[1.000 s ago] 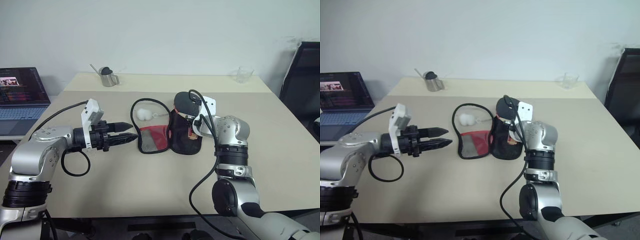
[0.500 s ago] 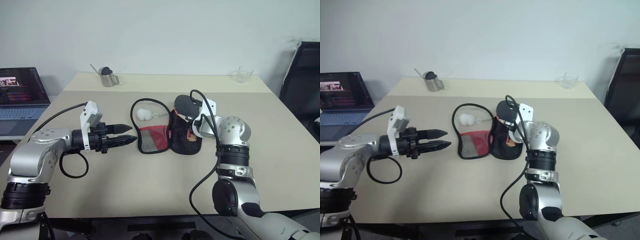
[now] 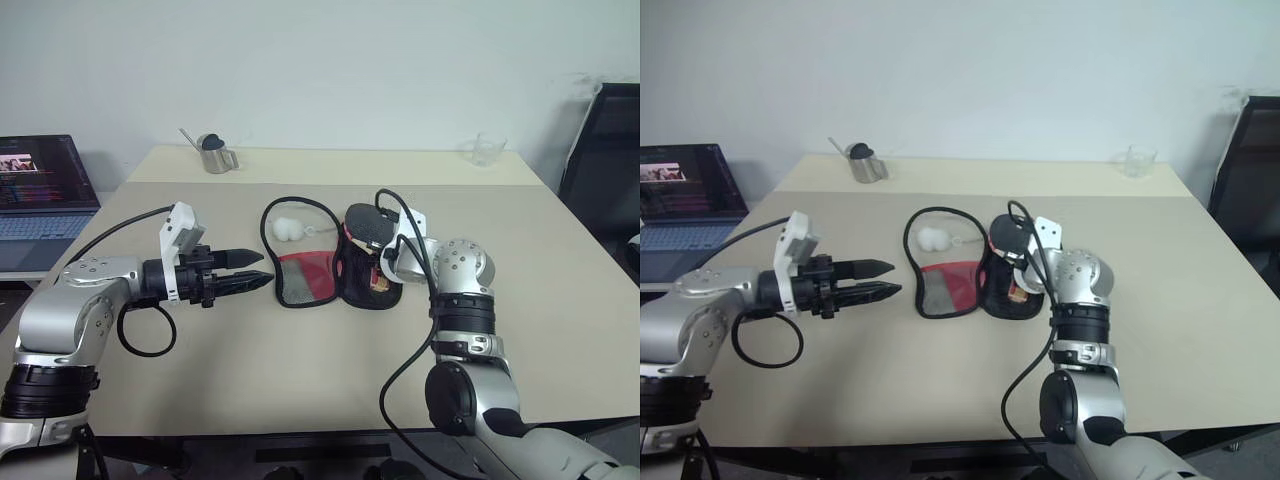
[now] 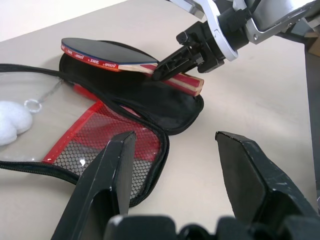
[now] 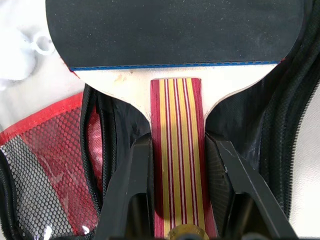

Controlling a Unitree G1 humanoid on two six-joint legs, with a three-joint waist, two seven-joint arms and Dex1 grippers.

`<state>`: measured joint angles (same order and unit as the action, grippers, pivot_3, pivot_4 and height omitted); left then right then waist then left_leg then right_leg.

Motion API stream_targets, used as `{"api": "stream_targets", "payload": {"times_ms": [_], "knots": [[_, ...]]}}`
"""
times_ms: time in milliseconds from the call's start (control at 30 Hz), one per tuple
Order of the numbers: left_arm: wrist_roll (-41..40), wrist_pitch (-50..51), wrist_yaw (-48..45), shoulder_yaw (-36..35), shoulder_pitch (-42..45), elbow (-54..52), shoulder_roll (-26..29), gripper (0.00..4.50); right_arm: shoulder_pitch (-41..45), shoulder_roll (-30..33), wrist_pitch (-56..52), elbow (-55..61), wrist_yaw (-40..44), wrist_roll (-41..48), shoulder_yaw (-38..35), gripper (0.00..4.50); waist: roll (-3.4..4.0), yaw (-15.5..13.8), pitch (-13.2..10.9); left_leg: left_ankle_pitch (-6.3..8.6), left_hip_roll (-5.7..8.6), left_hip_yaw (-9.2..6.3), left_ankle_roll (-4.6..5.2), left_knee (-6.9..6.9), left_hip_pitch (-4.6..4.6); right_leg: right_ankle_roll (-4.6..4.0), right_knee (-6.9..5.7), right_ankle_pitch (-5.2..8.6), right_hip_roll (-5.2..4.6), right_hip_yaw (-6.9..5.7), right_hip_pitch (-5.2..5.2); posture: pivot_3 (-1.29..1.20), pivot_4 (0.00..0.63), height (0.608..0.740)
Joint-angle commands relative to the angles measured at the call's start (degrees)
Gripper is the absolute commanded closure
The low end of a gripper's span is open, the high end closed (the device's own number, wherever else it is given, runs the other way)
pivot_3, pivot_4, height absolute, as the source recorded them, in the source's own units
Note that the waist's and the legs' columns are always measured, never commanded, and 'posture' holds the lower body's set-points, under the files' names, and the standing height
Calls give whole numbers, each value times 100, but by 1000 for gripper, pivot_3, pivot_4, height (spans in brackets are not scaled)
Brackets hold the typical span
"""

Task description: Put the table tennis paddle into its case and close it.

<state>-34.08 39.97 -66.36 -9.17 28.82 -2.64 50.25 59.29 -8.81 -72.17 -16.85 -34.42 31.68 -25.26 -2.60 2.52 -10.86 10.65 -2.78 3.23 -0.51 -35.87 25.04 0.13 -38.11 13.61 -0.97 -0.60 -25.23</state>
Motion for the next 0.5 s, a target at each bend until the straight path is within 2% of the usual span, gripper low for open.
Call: {"api": "stream_targets", "payload": {"times_ms": [33,500], "knots": [[-132,60,18,-174,-21,-255,132,1710,-625,-1390,238,43,-61,149,77,3469,0,0,0,0,0,0,0,0,0,0,0,0,0,0,0,0,150,740],[-253,230,97,-214,-6,-381,195,1710,-741,-1260,623,-314,-144,163,384,3469,0,5,0,0,-1,-1,0,-2,-2,1,-2,0,0,0,1,0,150,740]]}}
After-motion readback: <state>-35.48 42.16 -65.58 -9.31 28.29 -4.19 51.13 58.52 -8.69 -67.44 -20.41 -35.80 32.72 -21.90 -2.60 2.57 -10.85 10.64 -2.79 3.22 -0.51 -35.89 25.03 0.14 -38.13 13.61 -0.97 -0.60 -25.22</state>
